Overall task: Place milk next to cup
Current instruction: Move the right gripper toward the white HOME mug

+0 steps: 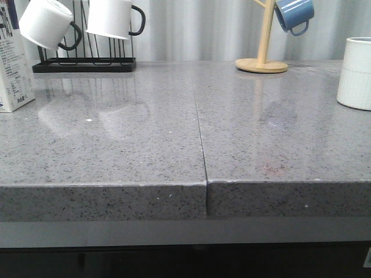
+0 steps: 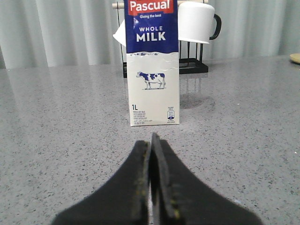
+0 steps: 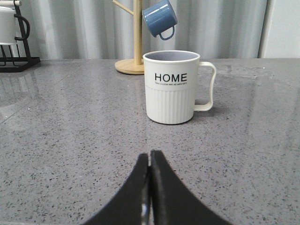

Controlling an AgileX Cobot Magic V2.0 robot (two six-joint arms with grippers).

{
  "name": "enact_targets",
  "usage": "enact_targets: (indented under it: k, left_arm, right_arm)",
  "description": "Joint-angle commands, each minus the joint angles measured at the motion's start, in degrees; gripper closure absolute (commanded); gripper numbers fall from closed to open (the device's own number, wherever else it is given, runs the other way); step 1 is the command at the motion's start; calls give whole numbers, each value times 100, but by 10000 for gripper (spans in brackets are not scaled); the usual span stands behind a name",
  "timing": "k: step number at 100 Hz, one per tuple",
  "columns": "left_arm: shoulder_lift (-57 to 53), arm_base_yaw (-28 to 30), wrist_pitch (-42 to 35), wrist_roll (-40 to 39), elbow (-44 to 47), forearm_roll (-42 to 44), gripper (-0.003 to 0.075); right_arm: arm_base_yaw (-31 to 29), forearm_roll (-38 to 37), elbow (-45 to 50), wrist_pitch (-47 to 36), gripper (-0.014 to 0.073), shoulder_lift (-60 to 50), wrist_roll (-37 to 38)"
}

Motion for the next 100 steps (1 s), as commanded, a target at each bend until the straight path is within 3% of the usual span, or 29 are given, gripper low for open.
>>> enact_targets:
  k: [1,31,56,100]
  left_arm:
    - [-187,10,-422,-41,298,-17,741]
    - [-187,10,-422,-41,298,-17,741]
    - [-187,10,-422,-41,298,-17,741]
    - [-187,10,-422,-41,298,-17,741]
  right_arm:
    - [23,-35,-120,-489,715,-82,-37]
    - [17,-35,-228,-589,715,-75,-37]
    - [-55,-30,-1013,-1,715,182,-37]
    - [-68,-11,-2541,466,715,2949,-37]
